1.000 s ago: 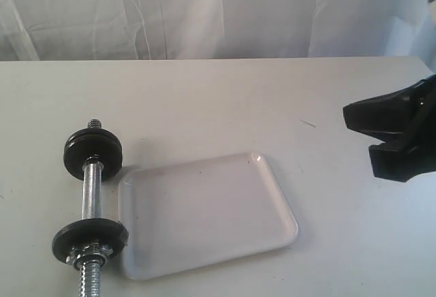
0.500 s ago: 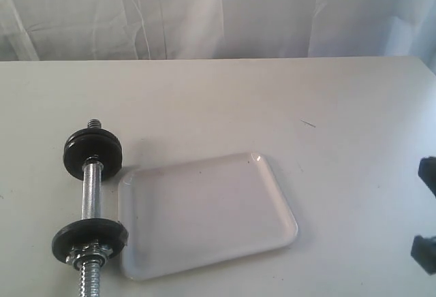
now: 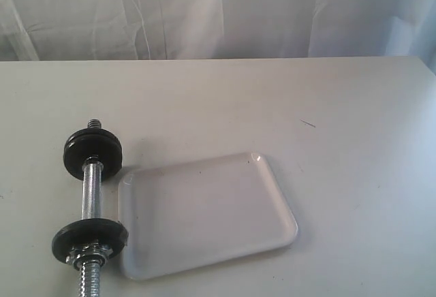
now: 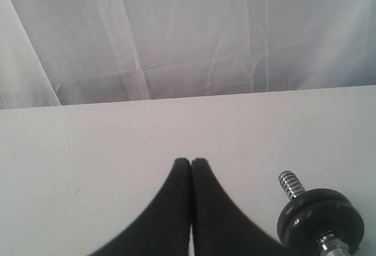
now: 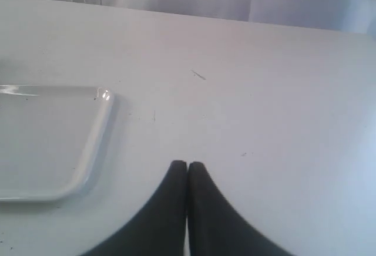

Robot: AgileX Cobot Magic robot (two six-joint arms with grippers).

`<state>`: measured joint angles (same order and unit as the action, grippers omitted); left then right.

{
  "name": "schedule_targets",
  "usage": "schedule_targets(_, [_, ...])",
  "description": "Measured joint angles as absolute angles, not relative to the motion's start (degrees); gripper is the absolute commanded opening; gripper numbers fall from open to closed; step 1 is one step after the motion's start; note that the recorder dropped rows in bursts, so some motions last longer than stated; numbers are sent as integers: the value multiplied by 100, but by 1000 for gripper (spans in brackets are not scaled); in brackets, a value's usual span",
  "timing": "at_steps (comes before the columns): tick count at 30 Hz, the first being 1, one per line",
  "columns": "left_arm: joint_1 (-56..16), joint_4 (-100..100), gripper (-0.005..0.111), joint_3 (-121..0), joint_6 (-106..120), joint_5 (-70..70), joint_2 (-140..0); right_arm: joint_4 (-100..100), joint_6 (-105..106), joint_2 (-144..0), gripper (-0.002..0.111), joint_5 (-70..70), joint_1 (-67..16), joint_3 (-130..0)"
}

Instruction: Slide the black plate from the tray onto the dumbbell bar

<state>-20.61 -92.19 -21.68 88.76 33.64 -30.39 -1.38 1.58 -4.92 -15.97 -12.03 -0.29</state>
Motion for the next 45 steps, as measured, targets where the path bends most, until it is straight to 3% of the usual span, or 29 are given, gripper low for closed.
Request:
schedule_targets(28, [-2061, -9384, 0, -2168, 8927, 3425, -3039, -354, 148, -37, 0, -1934, -1096, -29])
schedule_targets(37, [-2061, -9869, 0, -2168, 8788, 2823, -3039, -354, 148, -37, 0, -1934, -1096, -29])
schedule_targets(40, [-2035, -8930, 0, -2168, 7790, 2460, -3015, -354, 148, -37, 0, -1934, -1096, -29])
schedule_targets(45, [-1575, -5375, 0, -2168, 4219, 1278, -2832, -354, 148, -37, 0, -1943, -1096, -29])
